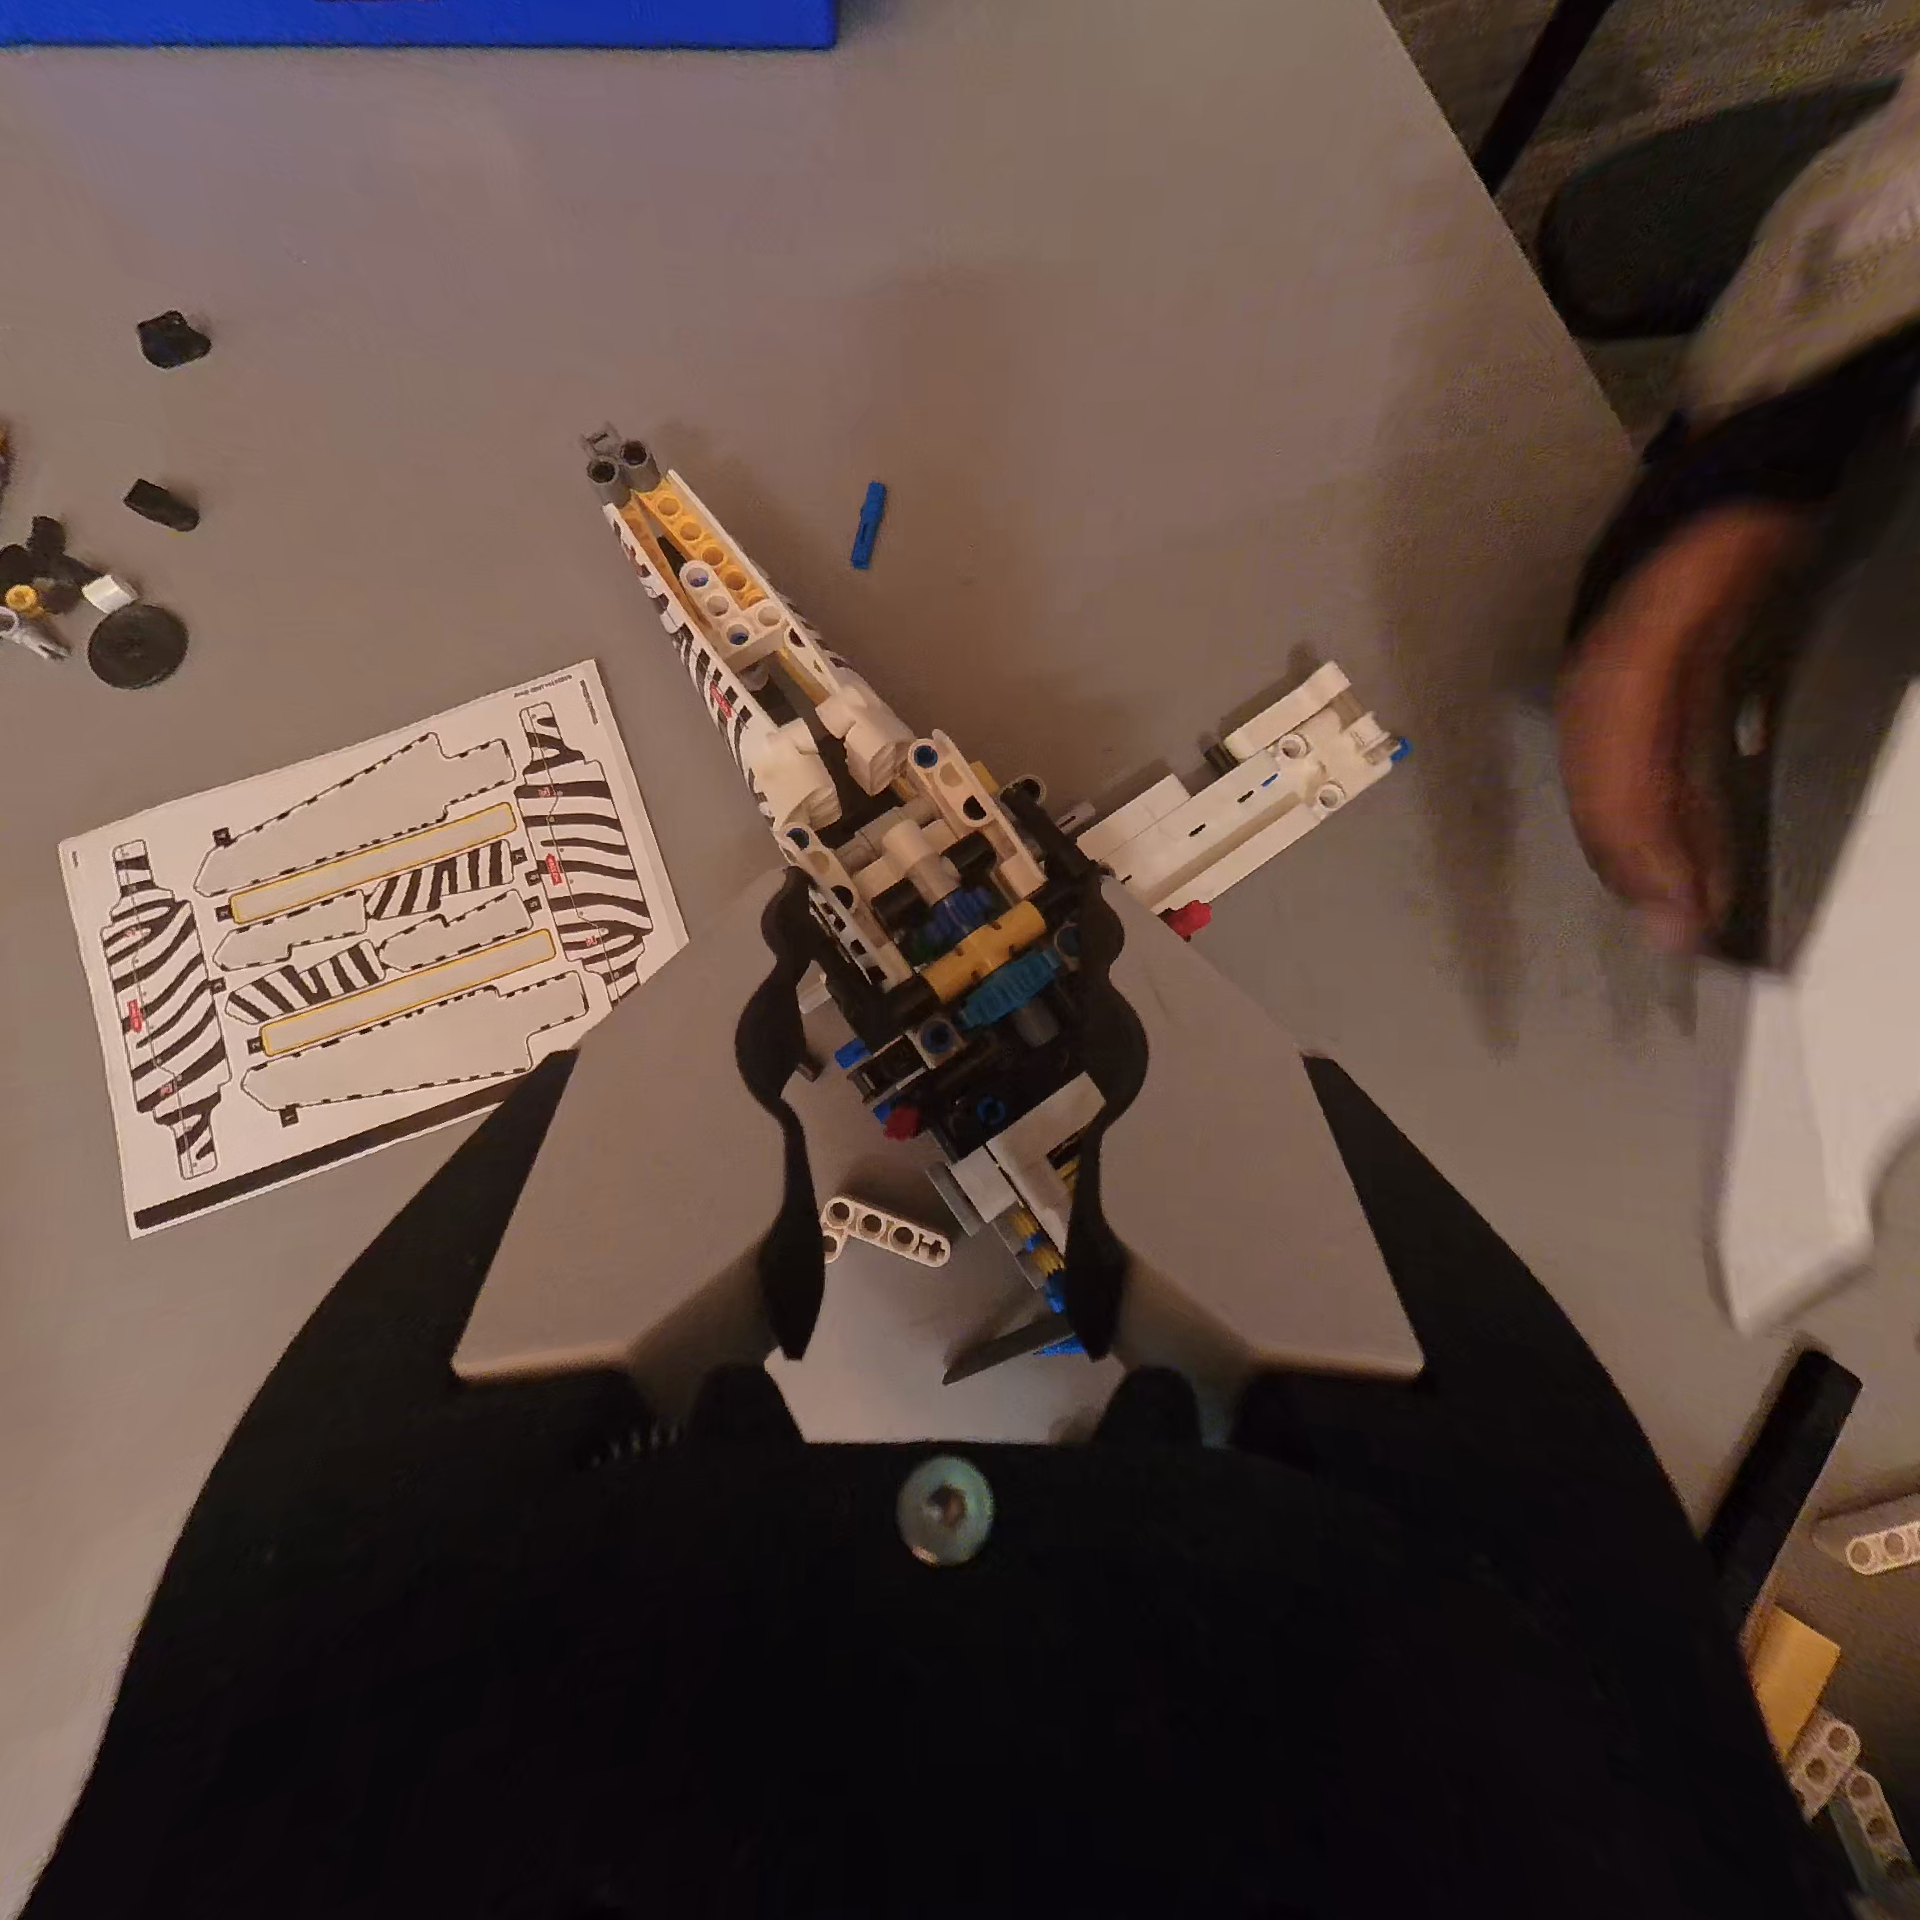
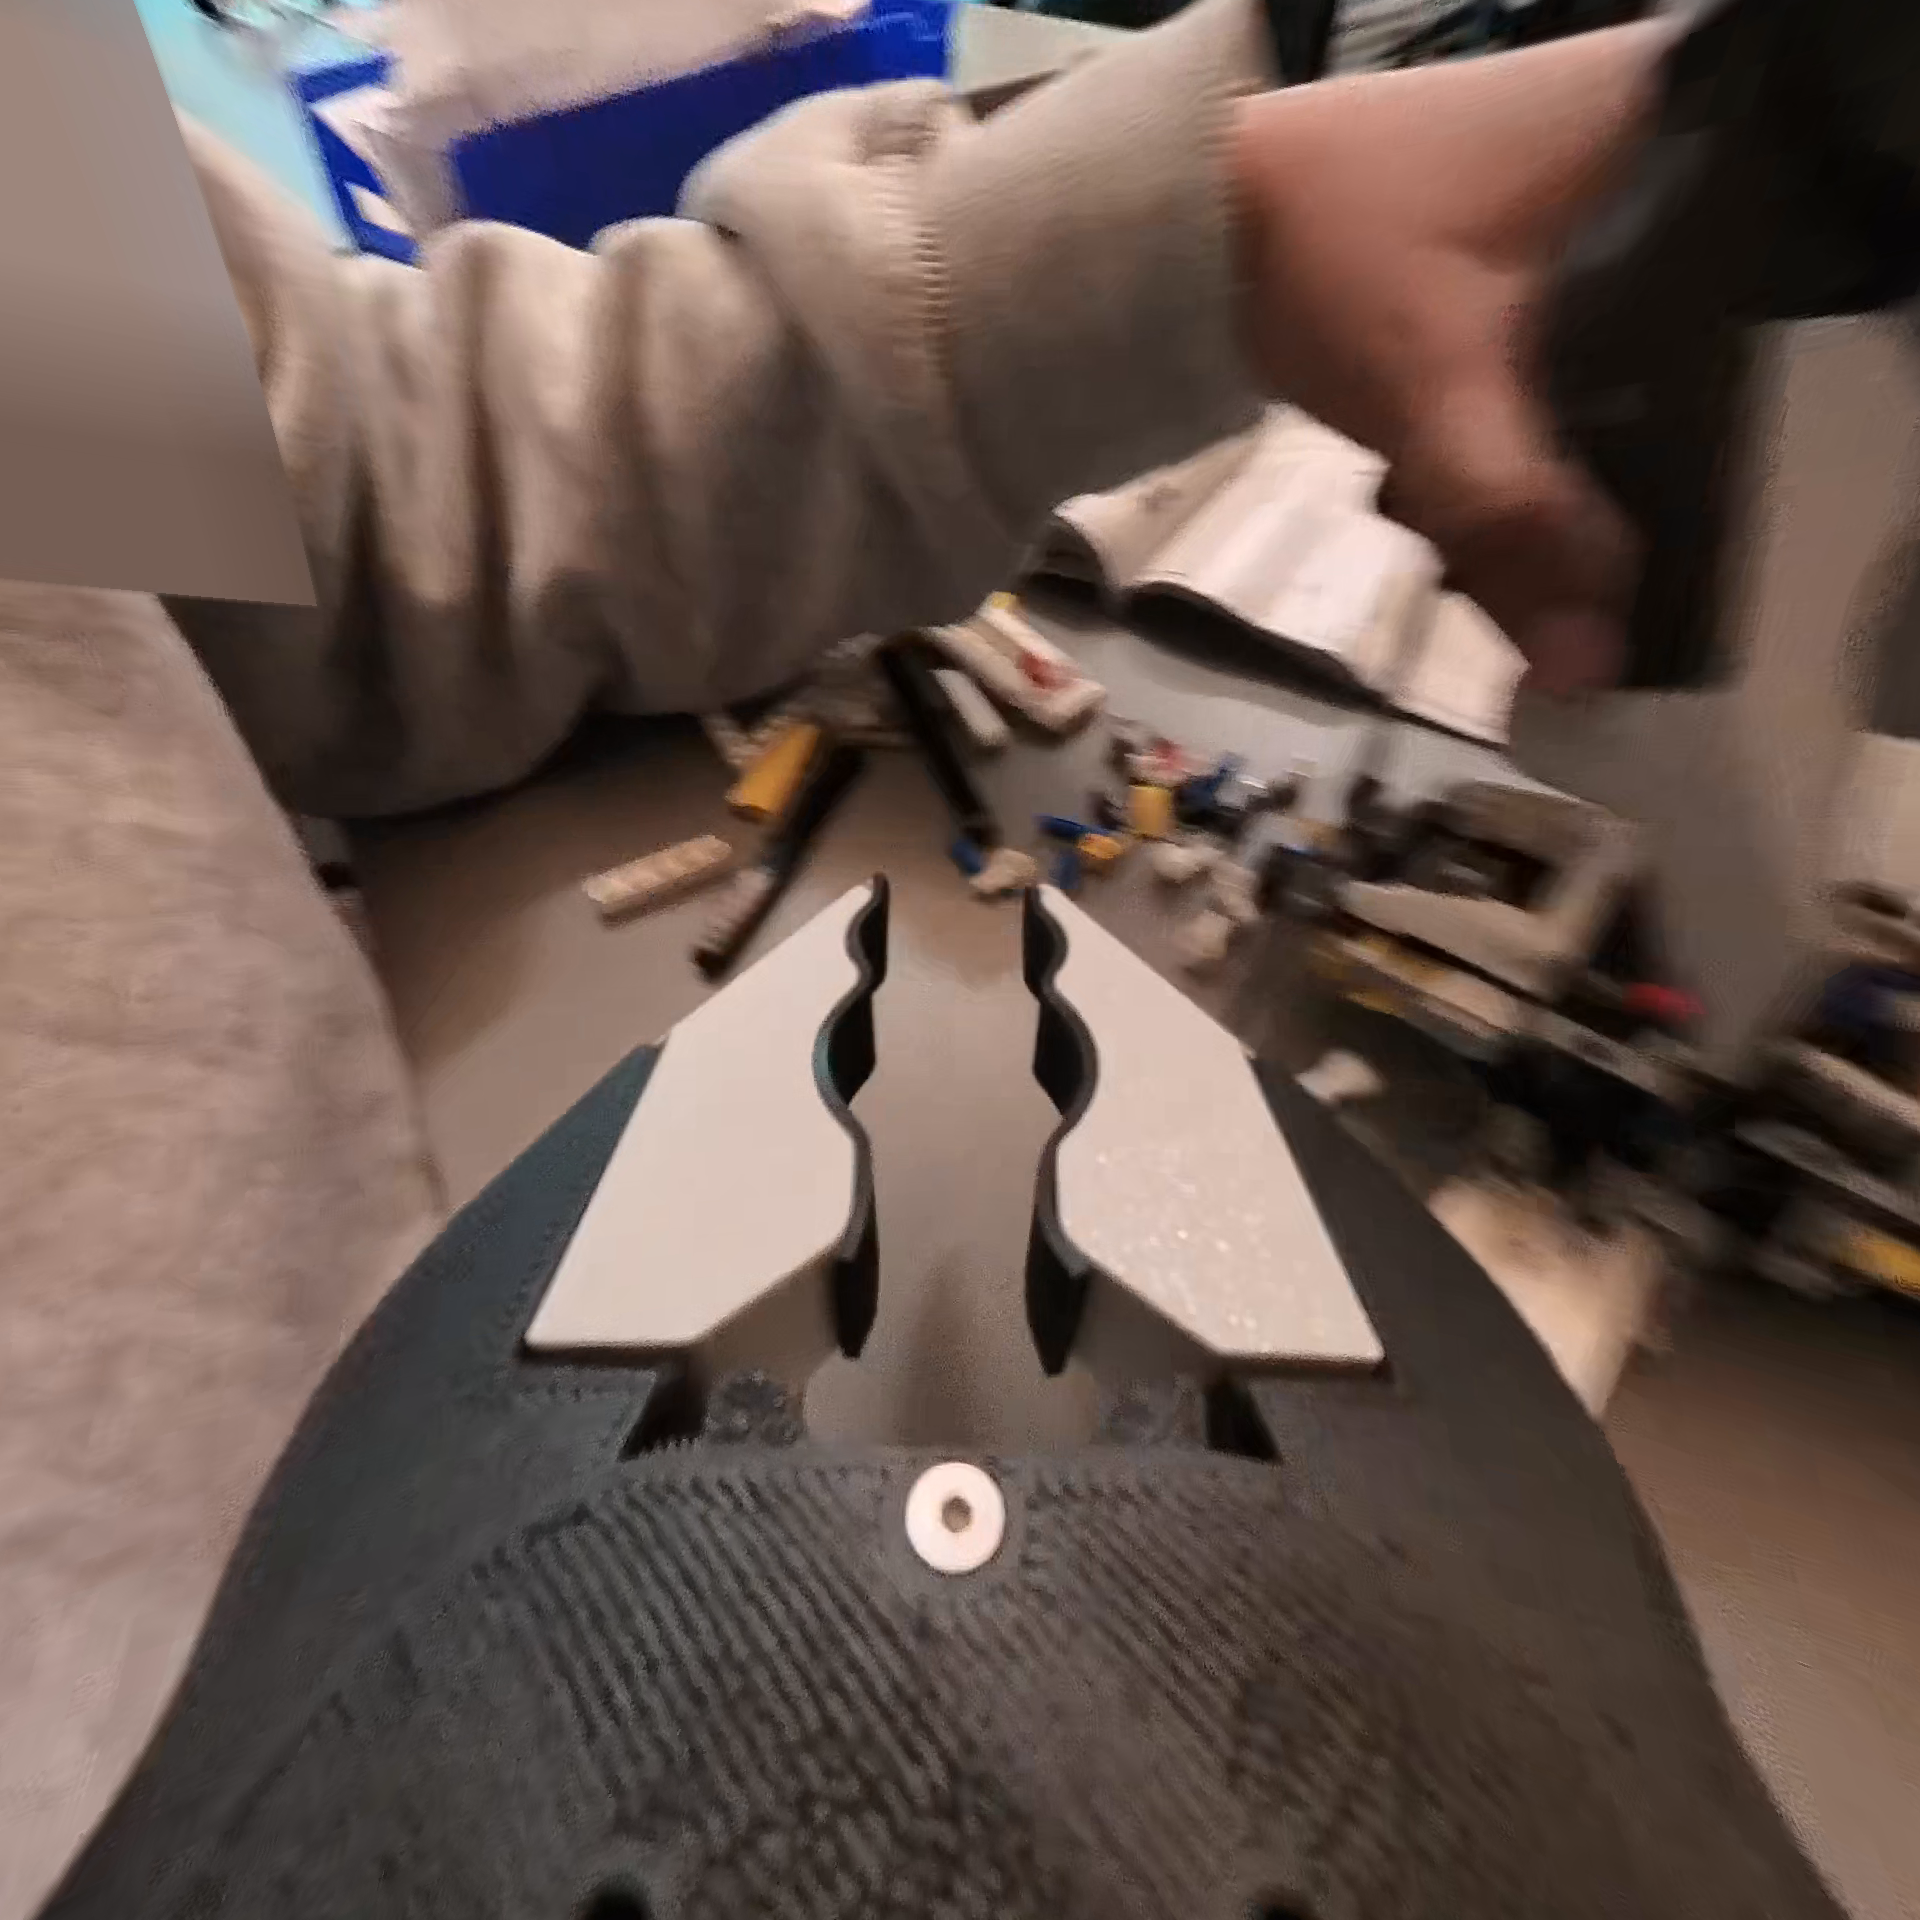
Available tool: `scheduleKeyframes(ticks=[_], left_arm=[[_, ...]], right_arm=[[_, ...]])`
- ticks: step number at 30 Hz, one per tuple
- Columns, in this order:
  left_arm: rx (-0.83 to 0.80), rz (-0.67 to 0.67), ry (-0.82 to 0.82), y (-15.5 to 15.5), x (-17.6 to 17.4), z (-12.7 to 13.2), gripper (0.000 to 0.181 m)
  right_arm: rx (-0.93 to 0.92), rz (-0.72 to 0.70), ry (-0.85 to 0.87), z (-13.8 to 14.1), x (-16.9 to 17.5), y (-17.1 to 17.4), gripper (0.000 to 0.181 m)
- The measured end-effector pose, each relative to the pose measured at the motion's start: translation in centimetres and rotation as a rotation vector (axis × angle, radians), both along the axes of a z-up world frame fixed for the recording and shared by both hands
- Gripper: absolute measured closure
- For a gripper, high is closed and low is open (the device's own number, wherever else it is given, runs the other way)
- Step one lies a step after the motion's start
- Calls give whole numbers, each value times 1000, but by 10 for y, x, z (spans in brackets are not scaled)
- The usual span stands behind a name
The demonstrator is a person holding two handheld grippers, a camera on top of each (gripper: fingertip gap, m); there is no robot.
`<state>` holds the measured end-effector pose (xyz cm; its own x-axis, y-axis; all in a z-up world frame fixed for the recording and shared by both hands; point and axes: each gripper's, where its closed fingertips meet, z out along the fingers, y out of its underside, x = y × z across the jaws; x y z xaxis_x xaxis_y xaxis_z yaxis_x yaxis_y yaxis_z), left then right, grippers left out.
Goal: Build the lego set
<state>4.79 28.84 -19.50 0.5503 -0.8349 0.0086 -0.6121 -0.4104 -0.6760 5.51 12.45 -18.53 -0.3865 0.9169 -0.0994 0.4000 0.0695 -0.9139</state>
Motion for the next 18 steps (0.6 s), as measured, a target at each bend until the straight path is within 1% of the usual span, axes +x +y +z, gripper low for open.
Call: scheduleKeyframes(ticks=[2, 3, 6, 8, 9, 11, 13, 16, 18], left_arm=[[-3, 2, -4, 0, 0, 0, 131], [-5, 3, -6, 0, 0, 0, 131], [-4, 3, -17, 0, 0, 0, 131], [-3, 1, -27, 0, 0, -1, 130], [-5, 1, -33, 0, 0, -1, 130], [-10, 1, -45, 0, 0, -1, 130], [-15, -1, -60, 0, 0, -1, 130], [-30, -2, -85, 0, 0, -3, 129], [-31, -2, -97, 0, 0, -3, 129]], right_arm=[[-68, 60, -55, -7, -14, -32, 154], [-65, 71, -96, -14, -22, -43, 154], [30, 60, -205, -40, -41, -58, 152], [115, 46, -270, -55, -46, -59, 151], [153, 27, -278, -58, -48, -57, 154], [212, 10, -284, -59, -47, -53, 168], [209, 18, -293, -59, -44, -54, 175], [179, 23, -321, -59, -37, -52, 175], [120, 12, -331, -57, -32, -46, 175]])
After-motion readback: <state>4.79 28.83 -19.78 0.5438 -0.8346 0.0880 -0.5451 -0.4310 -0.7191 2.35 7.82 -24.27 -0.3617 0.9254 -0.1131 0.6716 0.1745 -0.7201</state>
